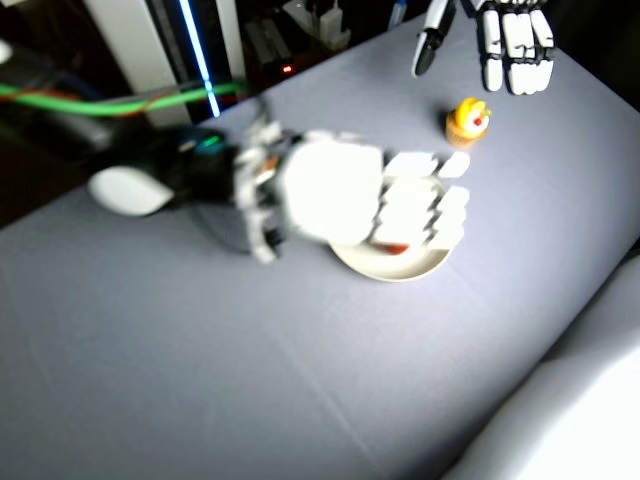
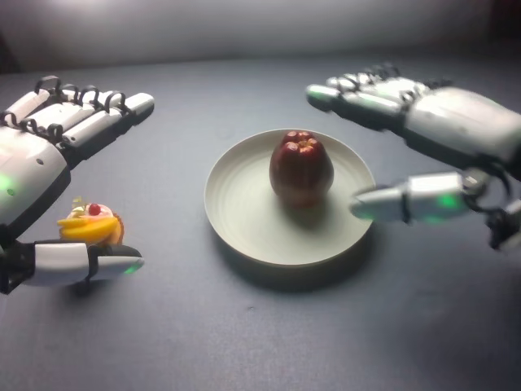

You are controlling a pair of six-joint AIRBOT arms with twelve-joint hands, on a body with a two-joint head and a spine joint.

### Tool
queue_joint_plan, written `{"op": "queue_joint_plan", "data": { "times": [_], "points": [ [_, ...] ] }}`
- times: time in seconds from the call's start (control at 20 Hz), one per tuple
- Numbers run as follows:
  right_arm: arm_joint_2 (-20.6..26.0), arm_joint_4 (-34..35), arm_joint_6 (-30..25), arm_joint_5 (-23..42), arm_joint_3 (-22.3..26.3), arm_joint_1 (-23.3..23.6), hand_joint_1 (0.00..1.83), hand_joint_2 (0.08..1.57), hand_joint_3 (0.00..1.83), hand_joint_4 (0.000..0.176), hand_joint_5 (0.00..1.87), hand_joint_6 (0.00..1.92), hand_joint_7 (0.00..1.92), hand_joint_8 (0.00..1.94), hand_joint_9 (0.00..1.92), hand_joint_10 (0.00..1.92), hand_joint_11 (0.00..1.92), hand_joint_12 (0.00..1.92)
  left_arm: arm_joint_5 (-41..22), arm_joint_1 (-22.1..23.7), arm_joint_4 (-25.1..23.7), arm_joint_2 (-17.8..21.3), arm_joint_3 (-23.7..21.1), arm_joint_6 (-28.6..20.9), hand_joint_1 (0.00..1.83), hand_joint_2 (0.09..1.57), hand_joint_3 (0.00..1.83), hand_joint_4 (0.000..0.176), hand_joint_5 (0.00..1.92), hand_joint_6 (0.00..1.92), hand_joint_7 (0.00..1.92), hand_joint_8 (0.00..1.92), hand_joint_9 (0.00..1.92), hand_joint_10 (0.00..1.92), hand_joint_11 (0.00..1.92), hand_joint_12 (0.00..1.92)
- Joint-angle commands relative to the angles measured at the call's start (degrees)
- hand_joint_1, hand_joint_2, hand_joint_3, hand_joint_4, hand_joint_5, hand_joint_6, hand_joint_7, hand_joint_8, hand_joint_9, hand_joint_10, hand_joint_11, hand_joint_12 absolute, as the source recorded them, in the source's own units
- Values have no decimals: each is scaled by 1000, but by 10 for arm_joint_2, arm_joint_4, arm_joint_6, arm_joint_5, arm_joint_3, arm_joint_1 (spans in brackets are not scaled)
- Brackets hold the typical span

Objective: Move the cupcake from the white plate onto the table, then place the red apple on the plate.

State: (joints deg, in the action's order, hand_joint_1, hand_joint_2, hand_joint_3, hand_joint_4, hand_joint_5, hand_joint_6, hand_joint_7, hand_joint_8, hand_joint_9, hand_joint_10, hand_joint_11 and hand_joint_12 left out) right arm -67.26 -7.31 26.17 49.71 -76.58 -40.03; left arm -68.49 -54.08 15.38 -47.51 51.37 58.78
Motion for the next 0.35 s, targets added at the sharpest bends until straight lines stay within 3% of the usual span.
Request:
{"op": "queue_joint_plan", "data": {
  "times": [0.0, 0.1, 0.15, 0.25, 0.3],
  "points": [
    [15, 25, -10, 160, 16, -10, 418, 980, 0, 176, 0, 0, 0, 0, 0, 0, 0, 0, -105, -6, -5, 5, -4, -5, 815, 877, 4, 170, 4, 0, 64, 1, 118, 0, 0, 474],
    [45, 54, -28, 256, 45, -56, 464, 1081, 12, 176, 0, 0, 0, 0, 0, 0, 0, 0, -146, -25, 3, 5, -12, -14, 841, 895, 5, 176, 0, 0, 38, 5, 75, 6, 0, 334],
    [59, 66, -29, 291, 58, -72, 524, 1175, 14, 176, 0, 0, 0, 0, 0, 0, 0, 0, -164, -31, 3, 5, -13, -28, 851, 890, 1, 176, 0, 0, 36, 2, 77, 3, 0, 368],
    [90, 97, -29, 369, 81, -110, 543, 1194, 11, 176, 0, 0, 0, 0, 0, 0, 0, 0, -203, -46, 3, 5, -13, -62, 840, 877, 0, 176, 0, 0, 35, 0, 79, 1, 0, 409],
    [96, 113, -29, 405, 88, -127, 389, 1216, 13, 136, 0, 0, 0, 0, 0, 0, 0, 0, -223, -53, 3, 5, -11, -81, 737, 888, 5, 176, 0, 0, 44, 5, 100, 9, 58, 455]
  ]
}}
